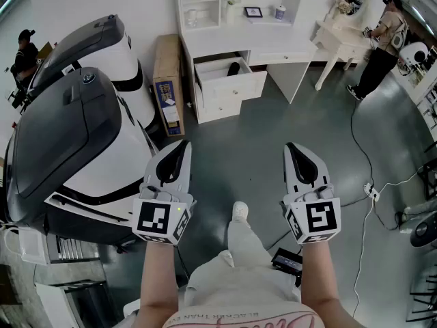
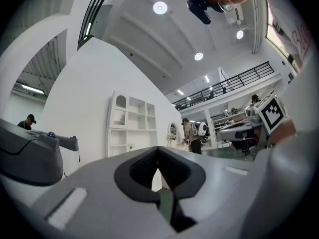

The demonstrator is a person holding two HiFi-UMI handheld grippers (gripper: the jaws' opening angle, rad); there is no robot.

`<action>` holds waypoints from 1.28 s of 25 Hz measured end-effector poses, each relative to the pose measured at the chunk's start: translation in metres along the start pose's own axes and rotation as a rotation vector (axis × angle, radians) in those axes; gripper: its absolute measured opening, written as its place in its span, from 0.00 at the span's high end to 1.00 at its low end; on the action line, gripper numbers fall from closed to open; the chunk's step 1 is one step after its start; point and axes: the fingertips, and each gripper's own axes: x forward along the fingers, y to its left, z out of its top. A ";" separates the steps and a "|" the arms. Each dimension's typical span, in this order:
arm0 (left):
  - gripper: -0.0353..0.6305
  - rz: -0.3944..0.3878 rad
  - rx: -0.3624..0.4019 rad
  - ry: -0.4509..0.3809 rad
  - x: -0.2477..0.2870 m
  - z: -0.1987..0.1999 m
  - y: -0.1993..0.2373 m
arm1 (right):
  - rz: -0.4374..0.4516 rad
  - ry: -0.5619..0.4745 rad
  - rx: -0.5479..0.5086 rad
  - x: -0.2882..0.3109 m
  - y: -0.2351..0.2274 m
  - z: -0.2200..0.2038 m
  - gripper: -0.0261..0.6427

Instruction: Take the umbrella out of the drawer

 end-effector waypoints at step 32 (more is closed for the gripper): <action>0.93 0.085 0.056 0.056 0.298 -0.039 0.074 | 0.079 -0.002 0.085 0.261 -0.184 -0.068 0.95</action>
